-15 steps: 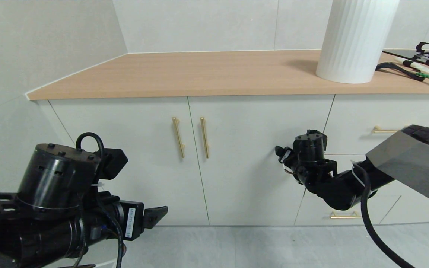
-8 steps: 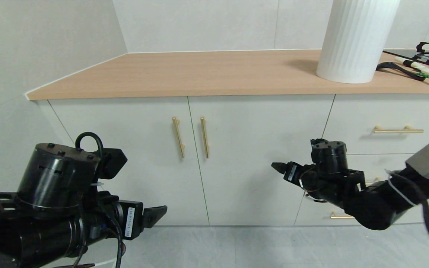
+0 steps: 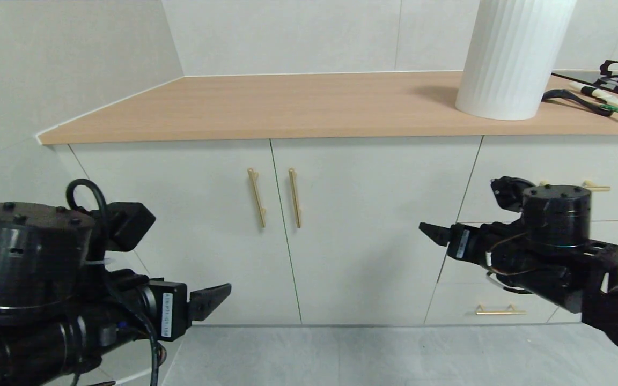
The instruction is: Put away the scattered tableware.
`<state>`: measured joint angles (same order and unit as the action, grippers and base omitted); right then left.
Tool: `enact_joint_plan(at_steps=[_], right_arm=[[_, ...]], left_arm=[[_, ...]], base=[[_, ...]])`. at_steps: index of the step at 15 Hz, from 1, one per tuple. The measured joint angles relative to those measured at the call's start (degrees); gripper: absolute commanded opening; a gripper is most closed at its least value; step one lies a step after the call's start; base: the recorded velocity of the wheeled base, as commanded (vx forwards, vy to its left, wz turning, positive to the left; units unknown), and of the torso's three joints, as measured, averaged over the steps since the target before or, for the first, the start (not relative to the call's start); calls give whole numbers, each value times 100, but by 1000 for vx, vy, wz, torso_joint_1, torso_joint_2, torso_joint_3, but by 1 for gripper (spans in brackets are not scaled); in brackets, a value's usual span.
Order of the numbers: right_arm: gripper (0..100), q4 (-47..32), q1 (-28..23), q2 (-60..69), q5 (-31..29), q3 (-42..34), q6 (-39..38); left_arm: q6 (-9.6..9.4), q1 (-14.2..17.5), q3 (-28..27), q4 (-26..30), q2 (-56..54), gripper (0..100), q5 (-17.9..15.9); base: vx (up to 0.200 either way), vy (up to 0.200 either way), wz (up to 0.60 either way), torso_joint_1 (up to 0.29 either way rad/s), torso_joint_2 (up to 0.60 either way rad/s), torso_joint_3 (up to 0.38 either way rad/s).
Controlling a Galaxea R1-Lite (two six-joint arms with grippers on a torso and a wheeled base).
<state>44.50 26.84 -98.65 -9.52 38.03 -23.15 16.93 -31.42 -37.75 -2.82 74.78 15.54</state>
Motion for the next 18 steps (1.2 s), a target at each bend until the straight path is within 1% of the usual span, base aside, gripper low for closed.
enact_joint_plan(at_steps=[1,3,5,7,9,11,13,14,15,17,18], right_arm=[[100,-108,0,400,-35,-149,194],[100,-396,-6,1318,-158,-485,591],[100,-783,-72,2269,-295,-828,895],[100,-1198,-321,3307,-323,-1169,1064],[100,-1829,-786,4551,-266,-1480,1193],[100,-2720,-1169,5816,-211,-1659,1424],[100,-3805,-1403,6968,-200,-1693,1681],[100,-4445,-1519,7511,-197,-1641,1780],[100,-4969,-1682,7963,-197,-1560,1858],[100,-5226,-2046,8518,-189,-1458,1905],[100,-5268,-2211,8763,-156,-1495,1913]], left_arm=[[-71,124,74,-66,-216,100,-2],[-297,545,251,-121,-717,100,0],[-599,973,452,-132,-1312,100,2],[-944,1187,680,-126,-2089,100,-5],[-1286,1301,898,-66,-3154,100,0],[-1537,1375,1034,191,-4214,100,9],[-1686,1546,1111,614,-5141,100,7],[-1720,1684,1130,823,-5578,100,7],[-1747,1885,1130,959,-5967,100,2],[-1747,2276,1169,1061,-6485,100,13],[-1693,2425,1202,1061,-6646,100,68]], base=[[0,0,0,0,0,0],[0,0,0,0,0,0],[0,0,0,0,0,0],[0,0,0,0,0,0],[0,0,0,0,0,0],[0,0,0,0,0,0],[0,0,0,0,0,0],[0,0,0,0,0,0],[0,0,0,0,0,0],[0,0,0,0,0,0],[0,0,0,0,0,0]])
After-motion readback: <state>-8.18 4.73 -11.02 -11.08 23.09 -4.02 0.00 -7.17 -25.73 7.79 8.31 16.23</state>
